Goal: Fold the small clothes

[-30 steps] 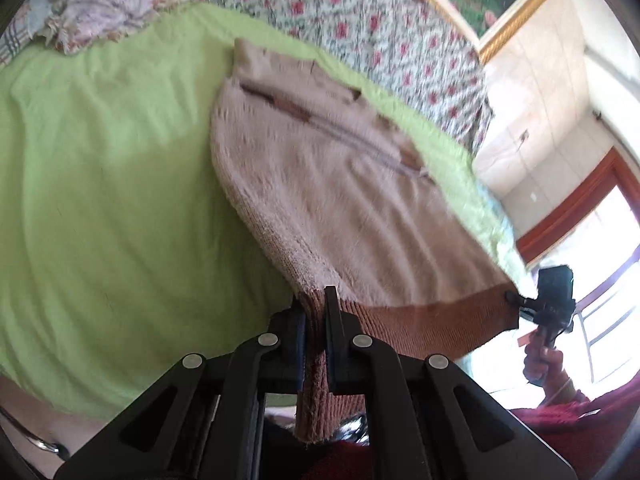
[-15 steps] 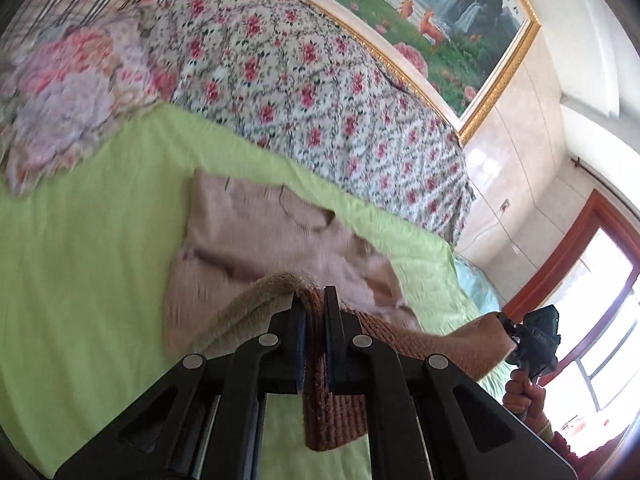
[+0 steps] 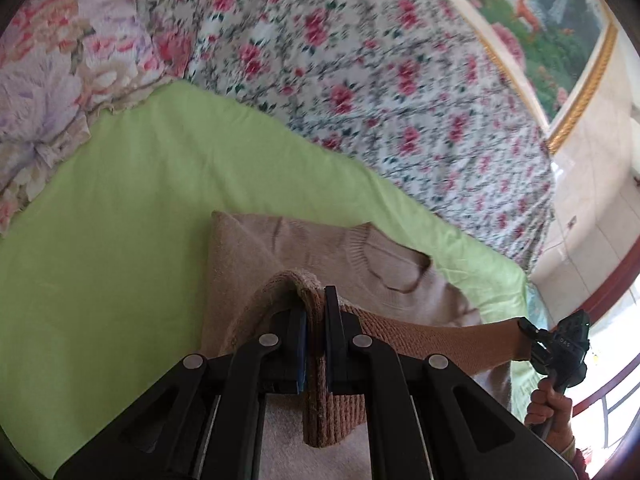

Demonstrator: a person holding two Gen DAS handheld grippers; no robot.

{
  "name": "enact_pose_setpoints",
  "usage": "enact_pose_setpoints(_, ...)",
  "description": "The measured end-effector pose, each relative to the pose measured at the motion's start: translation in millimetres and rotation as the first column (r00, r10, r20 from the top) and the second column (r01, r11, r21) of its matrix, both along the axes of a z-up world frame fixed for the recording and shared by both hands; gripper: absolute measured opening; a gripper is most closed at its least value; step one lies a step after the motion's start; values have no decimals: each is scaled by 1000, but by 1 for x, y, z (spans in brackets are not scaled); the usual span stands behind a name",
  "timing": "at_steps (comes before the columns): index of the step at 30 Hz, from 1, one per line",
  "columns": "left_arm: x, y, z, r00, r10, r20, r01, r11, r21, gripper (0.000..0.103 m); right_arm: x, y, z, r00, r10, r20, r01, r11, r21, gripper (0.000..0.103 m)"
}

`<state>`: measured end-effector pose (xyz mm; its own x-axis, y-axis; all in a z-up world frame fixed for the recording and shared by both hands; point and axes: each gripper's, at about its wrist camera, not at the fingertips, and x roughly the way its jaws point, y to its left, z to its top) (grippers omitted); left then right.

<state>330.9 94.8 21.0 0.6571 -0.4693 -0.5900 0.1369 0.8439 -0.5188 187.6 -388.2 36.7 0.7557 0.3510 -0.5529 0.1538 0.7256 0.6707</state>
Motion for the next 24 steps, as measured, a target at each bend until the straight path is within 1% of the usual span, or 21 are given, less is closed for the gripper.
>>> enact_pose_setpoints(4, 27, -3, -32, 998, 5, -58, -4, 1000, 24, 5, 19, -8, -33, 996, -21, -89, 18, 999, -35, 9)
enact_pose_setpoints(7, 39, -5, -51, 996, 1, -88, 2, 1000, 31, 6, 25, -10, -49, 990, -26, -141, 20, 999, -45, 9)
enact_pose_setpoints(10, 37, -3, -60, 992, -7, -123, 9, 1000, 19, 10, 23, -12, -54, 984, -34, -176, 29, 999, -34, 11)
enact_pose_setpoints(11, 32, -1, -60, 991, -12, -131, 12, 1000, 1, 10, 18, -12, -51, 984, -43, -172, 38, 999, -33, 17)
enact_pose_setpoints(12, 25, 0, -57, 991, -16, -130, 15, 1000, -9, 13, 11, -11, -45, 986, -51, -159, 46, 998, -36, 21)
enact_pose_setpoints(13, 14, 0, -54, 992, -25, -126, 23, 1000, -17, 17, -2, -8, -34, 990, -60, -131, 53, 997, -57, 28)
enact_pose_setpoints(14, 1, -1, -50, 992, -36, -118, 33, 999, -27, 19, -11, -3, -26, 992, -62, -106, 54, 996, -76, 36)
enact_pose_setpoints(15, -12, -4, -46, 993, -54, -110, 50, 998, -38, 22, -21, 5, -18, 996, -52, -77, 45, 995, -92, 39)
enact_pose_setpoints(16, -26, -13, -44, 991, -85, -104, 81, 996, -45, 25, -30, 17, -11, 999, -18, -50, 13, 995, -101, 42)
enact_pose_setpoints(17, -37, -22, -43, 988, -115, -101, 110, 993, -47, 26, -36, 34, -8, 998, 48, -37, -52, 993, -106, 42)
enact_pose_setpoints(18, -49, -37, -44, 982, -159, -100, 155, 987, -46, 30, -38, 48, -8, 993, 112, -43, -116, 987, -114, 42)
enact_pose_setpoints(20, -58, -62, -49, 969, -218, -116, 215, 976, -37, 31, -34, 83, -17, 962, 254, -102, -267, 952, -149, 42)
enact_pose_setpoints(21, -59, -75, -53, 960, -249, -131, 247, 969, -28, 31, -30, 95, -22, 945, 300, -133, -320, 932, -173, 42)
enact_pose_setpoints(22, -56, -88, -58, 951, -270, -149, 273, 962, 1, 31, -24, 104, -28, 929, 329, -167, -359, 911, -204, 42)
enact_pose_setpoints(23, -52, -96, -60, 951, -267, -158, 276, 960, 40, 31, -15, 108, -34, 917, 340, -211, -385, 891, -241, 42)
enact_pose_setpoints(24, -42, -101, -63, 952, -257, -164, 273, 959, 78, 29, -8, 108, -40, 911, 333, -242, -391, 882, -261, 42)
